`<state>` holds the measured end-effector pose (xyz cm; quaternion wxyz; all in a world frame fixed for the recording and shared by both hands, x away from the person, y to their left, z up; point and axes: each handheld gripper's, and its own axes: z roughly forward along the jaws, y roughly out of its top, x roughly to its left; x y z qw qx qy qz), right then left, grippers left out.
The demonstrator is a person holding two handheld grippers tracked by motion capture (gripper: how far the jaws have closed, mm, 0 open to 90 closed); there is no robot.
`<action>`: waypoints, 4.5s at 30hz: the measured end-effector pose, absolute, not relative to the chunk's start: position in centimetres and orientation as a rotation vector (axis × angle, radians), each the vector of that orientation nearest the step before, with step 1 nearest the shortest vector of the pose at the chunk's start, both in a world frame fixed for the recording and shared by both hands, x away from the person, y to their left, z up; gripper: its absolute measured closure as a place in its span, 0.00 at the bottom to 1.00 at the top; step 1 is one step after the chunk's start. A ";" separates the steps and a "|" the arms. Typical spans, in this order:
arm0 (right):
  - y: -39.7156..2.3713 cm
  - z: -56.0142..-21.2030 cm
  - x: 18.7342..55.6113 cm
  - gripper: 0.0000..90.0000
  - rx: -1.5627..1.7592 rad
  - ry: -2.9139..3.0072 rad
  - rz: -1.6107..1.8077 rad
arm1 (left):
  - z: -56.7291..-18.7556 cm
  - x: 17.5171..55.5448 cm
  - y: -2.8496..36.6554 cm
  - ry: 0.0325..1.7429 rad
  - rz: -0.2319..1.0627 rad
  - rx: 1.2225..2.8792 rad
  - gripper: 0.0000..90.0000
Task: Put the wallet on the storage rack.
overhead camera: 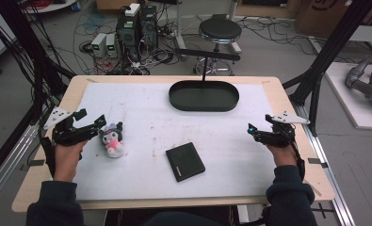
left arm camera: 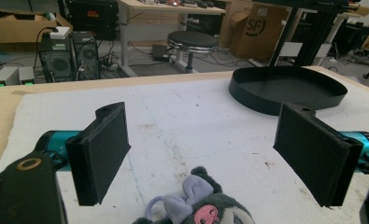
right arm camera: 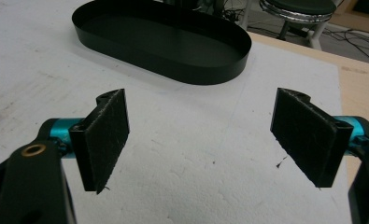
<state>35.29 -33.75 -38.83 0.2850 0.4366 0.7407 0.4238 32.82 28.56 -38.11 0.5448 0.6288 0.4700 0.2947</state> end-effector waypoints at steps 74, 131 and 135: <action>-20.3 -41.2 36.1 0.99 1.011 2.555 1.261 | -40.6 33.4 28.3 1.166 0.687 1.575 0.25; -23.4 -37.3 35.5 0.99 0.900 2.280 1.043 | -40.4 33.4 28.3 1.166 0.699 1.579 0.25; -23.1 -36.8 35.3 0.99 0.903 2.297 1.073 | -40.4 33.4 28.4 1.169 0.699 1.574 0.25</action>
